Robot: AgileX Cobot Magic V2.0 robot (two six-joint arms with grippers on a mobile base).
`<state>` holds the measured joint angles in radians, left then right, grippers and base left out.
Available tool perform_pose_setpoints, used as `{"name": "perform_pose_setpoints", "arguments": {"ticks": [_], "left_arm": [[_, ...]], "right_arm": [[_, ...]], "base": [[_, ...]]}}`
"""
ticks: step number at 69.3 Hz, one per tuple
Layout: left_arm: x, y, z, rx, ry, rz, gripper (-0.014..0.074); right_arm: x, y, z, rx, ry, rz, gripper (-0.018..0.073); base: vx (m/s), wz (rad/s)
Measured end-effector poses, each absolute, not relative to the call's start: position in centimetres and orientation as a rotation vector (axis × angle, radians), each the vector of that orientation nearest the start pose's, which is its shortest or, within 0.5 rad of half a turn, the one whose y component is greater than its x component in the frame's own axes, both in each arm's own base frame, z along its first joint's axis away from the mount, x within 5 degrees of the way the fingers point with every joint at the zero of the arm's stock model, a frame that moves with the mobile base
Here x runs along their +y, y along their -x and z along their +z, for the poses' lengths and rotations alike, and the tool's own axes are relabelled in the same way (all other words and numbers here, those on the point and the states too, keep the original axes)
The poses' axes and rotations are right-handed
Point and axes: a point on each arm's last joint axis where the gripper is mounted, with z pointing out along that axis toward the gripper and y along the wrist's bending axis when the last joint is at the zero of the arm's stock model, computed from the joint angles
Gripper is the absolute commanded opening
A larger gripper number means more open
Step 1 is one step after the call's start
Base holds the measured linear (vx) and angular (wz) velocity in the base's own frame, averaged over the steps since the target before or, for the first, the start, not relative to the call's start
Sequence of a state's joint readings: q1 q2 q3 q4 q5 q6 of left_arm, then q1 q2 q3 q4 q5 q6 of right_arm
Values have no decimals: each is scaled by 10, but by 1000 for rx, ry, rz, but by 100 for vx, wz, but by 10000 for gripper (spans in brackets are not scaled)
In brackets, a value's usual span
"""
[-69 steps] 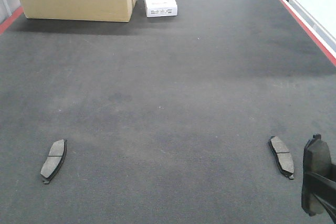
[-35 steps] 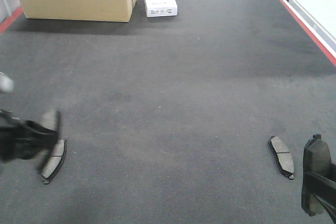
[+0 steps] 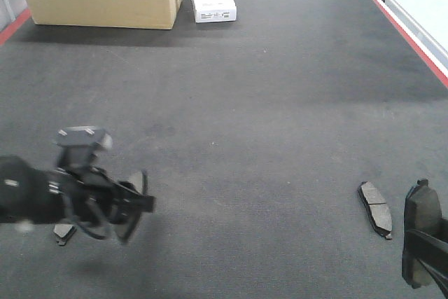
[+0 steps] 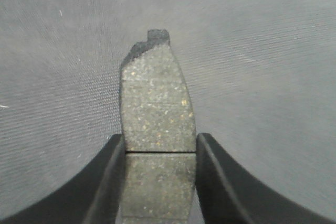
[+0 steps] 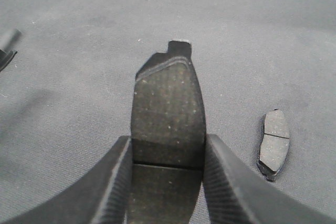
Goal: Move and align brake pads A on conveyor
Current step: 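Lower the left gripper's brake pad onto the belt beside the nearer pad, then open the left gripper and raise it off the placed pad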
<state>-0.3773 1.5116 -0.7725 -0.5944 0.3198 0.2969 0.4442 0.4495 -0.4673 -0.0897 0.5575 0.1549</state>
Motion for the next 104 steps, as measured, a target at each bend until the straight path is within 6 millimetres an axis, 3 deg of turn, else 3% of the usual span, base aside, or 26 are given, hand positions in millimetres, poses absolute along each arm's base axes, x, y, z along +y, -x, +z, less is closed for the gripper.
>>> {"name": "perform_pose_setpoints", "arguments": {"ticks": [15, 37, 48, 67, 76, 89, 104], "left_arm": [[-138, -277, 165, 2630, -181, -469, 41], [-147, -298, 155, 2639, -184, -465, 75], [-149, -304, 154, 2634, -187, -462, 162], [-150, -305, 152, 2637, -185, -458, 428], [-150, -306, 152, 2634, -185, -459, 467], [-149, -304, 168, 2592, -191, -475, 445], [-143, -290, 225, 2431, -275, -488, 397]], "right_arm": [[35, -84, 289, 2004, 340, 283, -4], [35, -84, 289, 2004, 340, 283, -4], [35, -84, 289, 2004, 340, 283, -4], [35, -84, 289, 2004, 340, 283, -4], [35, -84, 289, 2004, 340, 283, -4], [35, -84, 289, 2004, 340, 283, -4], [35, -84, 289, 2004, 340, 283, -4]], "base": [[0, 0], [0, 0], [0, 0], [0, 0], [0, 0], [0, 0], [0, 0]]}}
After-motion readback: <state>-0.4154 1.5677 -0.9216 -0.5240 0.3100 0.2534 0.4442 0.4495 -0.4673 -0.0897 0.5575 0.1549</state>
